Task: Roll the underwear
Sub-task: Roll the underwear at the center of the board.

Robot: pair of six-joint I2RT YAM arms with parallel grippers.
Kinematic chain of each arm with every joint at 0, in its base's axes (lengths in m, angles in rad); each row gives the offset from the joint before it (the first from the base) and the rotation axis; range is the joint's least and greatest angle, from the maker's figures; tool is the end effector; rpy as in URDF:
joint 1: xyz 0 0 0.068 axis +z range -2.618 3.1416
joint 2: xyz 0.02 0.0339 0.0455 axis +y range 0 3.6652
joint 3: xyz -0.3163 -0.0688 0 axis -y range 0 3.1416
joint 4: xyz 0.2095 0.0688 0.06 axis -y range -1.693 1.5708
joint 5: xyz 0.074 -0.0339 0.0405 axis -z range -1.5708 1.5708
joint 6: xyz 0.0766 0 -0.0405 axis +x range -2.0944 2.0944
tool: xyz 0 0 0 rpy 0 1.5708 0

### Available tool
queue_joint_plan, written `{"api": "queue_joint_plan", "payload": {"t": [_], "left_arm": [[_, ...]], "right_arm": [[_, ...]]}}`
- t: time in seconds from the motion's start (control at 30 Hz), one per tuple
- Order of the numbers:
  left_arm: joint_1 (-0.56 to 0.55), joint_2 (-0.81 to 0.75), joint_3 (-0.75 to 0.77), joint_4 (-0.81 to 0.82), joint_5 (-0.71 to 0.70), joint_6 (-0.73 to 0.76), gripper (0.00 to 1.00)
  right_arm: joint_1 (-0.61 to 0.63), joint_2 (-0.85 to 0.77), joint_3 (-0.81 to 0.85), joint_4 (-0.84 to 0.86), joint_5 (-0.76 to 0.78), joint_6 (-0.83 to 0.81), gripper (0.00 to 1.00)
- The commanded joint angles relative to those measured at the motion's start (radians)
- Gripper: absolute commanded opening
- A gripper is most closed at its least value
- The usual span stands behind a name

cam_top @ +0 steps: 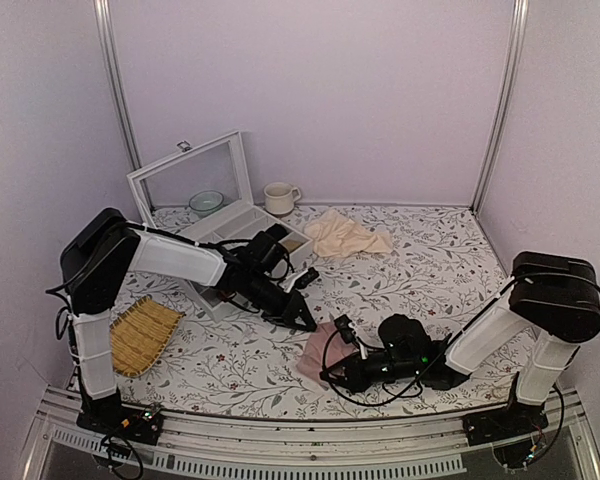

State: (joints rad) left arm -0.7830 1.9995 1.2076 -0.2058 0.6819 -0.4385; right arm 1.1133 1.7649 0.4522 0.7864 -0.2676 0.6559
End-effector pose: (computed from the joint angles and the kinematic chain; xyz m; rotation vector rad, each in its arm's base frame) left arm 0.2592 -0.3261 0.1821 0.7627 2.6887 -1.2777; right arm 0.1233 0.2964 0.1623 -0.7164 2.2675 1.2579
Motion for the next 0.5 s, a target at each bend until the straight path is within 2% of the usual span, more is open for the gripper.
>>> {"api": "queue_joint_plan", "payload": {"t": [0.0,0.27,0.47], "left_arm": [[0.004,0.004,0.018,-0.024,0.003,0.020,0.15],[-0.009,0.014,0.037,-0.037,0.030,0.059,0.13],[-0.028,0.049,0.065,-0.076,0.040,0.084,0.13]], "right_arm": [[-0.012,0.089,-0.049,-0.090,-0.103,0.067,0.00],[-0.015,0.105,-0.052,-0.096,-0.131,0.104,0.00],[-0.018,0.082,-0.024,-0.180,-0.130,0.127,0.00]]}}
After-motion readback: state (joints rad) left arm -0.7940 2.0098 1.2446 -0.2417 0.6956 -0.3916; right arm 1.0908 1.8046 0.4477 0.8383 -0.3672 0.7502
